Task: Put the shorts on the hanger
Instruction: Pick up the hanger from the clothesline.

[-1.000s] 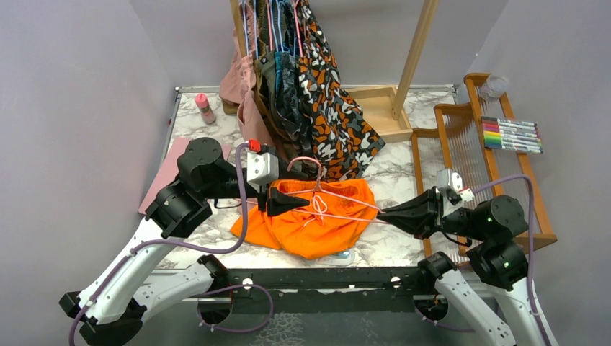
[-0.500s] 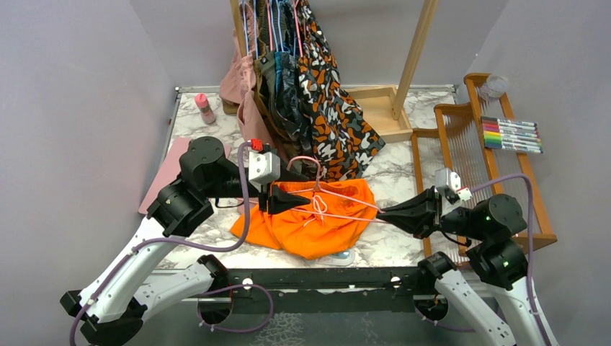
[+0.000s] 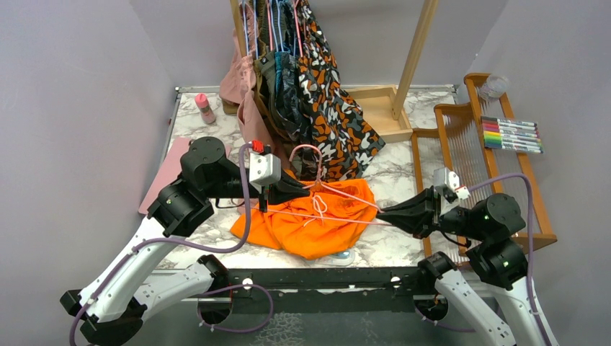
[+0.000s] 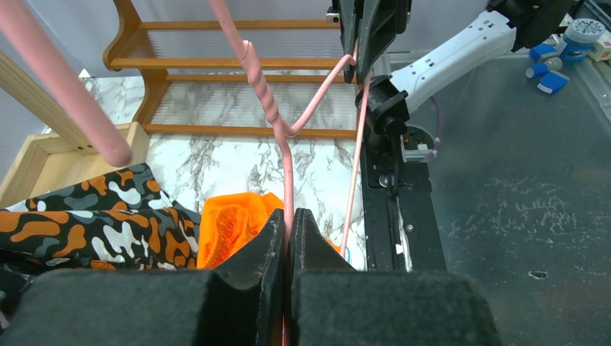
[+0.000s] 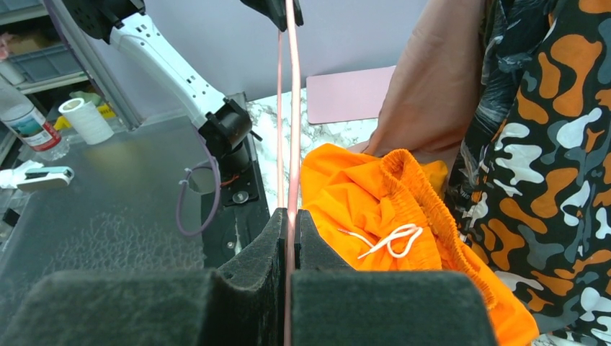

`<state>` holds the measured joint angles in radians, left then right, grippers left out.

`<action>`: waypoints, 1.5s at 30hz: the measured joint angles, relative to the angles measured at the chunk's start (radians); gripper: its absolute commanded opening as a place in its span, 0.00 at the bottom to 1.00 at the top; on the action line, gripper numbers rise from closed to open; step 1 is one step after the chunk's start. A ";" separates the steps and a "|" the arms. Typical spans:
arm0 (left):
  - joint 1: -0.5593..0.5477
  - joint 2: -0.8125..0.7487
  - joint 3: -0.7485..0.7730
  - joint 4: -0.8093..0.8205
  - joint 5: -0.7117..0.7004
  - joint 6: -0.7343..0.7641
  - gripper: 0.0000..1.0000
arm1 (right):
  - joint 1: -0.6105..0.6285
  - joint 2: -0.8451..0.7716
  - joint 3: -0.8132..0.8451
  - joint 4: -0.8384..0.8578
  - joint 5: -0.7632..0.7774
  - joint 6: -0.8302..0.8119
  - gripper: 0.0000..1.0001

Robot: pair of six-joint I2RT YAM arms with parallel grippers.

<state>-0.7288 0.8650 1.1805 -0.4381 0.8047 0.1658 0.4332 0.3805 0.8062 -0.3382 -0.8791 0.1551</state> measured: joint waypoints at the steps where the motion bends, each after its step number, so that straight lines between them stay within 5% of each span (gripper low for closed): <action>1: 0.000 -0.002 0.000 -0.001 0.000 0.001 0.00 | 0.000 0.000 0.000 0.000 0.000 0.000 0.01; 2: 0.000 -0.003 -0.002 -0.001 -0.001 0.002 0.00 | 0.000 0.000 0.000 0.000 0.001 0.000 0.06; 7: 0.000 -0.014 -0.023 0.000 -0.011 0.002 0.00 | 0.002 0.009 0.005 -0.007 0.016 -0.007 0.66; 11: 0.000 -0.029 -0.055 -0.001 -0.040 0.007 0.00 | 0.011 0.032 0.036 -0.012 0.030 -0.018 0.76; 19: 0.000 -0.094 -0.129 -0.007 -0.115 0.030 0.00 | 0.074 0.156 0.225 -0.029 0.056 -0.004 0.81; 27: 0.000 -0.128 -0.190 0.001 -0.115 0.029 0.00 | 0.204 0.446 0.413 -0.061 0.073 -0.047 0.78; 35: 0.000 -0.195 -0.314 0.066 -0.108 -0.013 0.00 | 0.255 0.664 0.393 -0.017 0.022 -0.022 0.76; 45: 0.000 -0.232 -0.381 0.107 -0.101 -0.057 0.00 | 0.425 0.705 0.332 0.084 0.090 -0.011 0.64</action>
<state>-0.7288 0.6331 0.7990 -0.3309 0.7033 0.1085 0.8581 1.0851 1.1381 -0.2543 -0.7895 0.1444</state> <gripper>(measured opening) 0.027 0.674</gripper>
